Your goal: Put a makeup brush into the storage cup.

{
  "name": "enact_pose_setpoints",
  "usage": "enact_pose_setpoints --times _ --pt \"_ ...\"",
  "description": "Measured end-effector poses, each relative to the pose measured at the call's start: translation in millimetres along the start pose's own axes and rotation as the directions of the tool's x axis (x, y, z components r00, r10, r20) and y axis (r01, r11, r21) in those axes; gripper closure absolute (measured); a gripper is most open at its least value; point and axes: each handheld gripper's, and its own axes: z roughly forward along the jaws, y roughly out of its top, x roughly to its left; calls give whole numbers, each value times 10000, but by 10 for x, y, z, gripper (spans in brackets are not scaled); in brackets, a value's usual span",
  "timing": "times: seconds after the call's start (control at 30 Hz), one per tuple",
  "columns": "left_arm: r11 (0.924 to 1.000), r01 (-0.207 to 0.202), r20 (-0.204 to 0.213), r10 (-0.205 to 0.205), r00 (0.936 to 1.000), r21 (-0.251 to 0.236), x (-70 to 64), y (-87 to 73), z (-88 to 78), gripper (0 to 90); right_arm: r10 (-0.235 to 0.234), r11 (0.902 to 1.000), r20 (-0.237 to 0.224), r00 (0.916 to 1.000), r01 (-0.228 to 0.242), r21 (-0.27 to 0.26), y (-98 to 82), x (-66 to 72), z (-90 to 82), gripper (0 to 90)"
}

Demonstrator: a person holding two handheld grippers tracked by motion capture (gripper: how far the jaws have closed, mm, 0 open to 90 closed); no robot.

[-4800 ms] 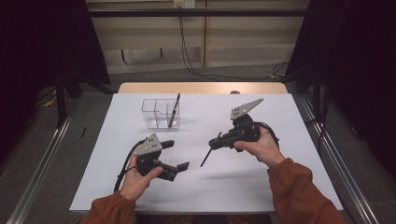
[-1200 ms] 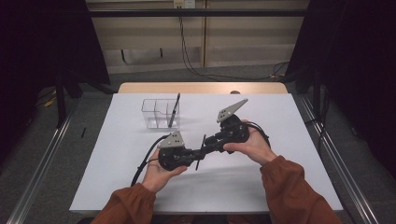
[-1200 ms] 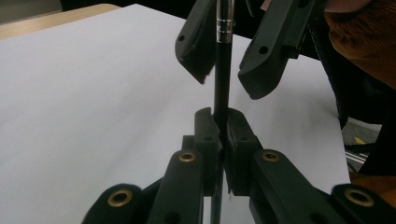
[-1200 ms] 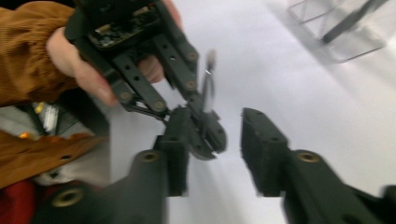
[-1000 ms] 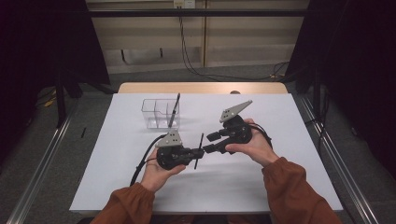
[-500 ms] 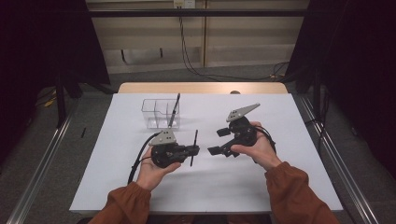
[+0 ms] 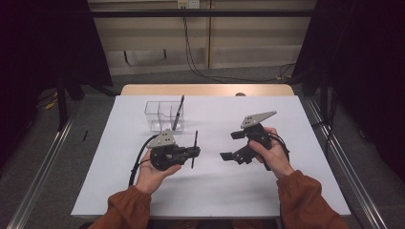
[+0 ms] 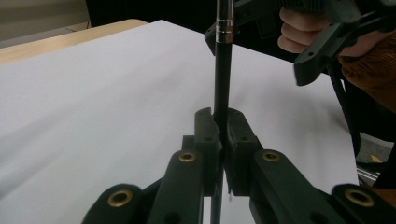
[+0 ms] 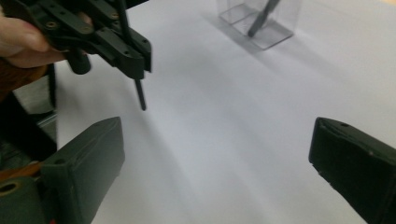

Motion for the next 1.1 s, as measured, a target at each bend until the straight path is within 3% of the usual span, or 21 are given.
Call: enact_pose_setpoints --times 0.33,0.73,1.1 --pt "9999 40 -210 -43 9998 -161 38 22 -101 855 -108 9994 712 9974 132 -322 -152 -17 -135 26" --pt "9996 170 -524 -181 9985 -224 97 -10 -253 856 160 9961 1430 9896 -33 -884 -373 -21 -315 22" --pt "9988 200 -899 -239 9957 -440 169 4 -424 856 404 9851 2084 9772 -40 -1721 -580 32 -445 19"
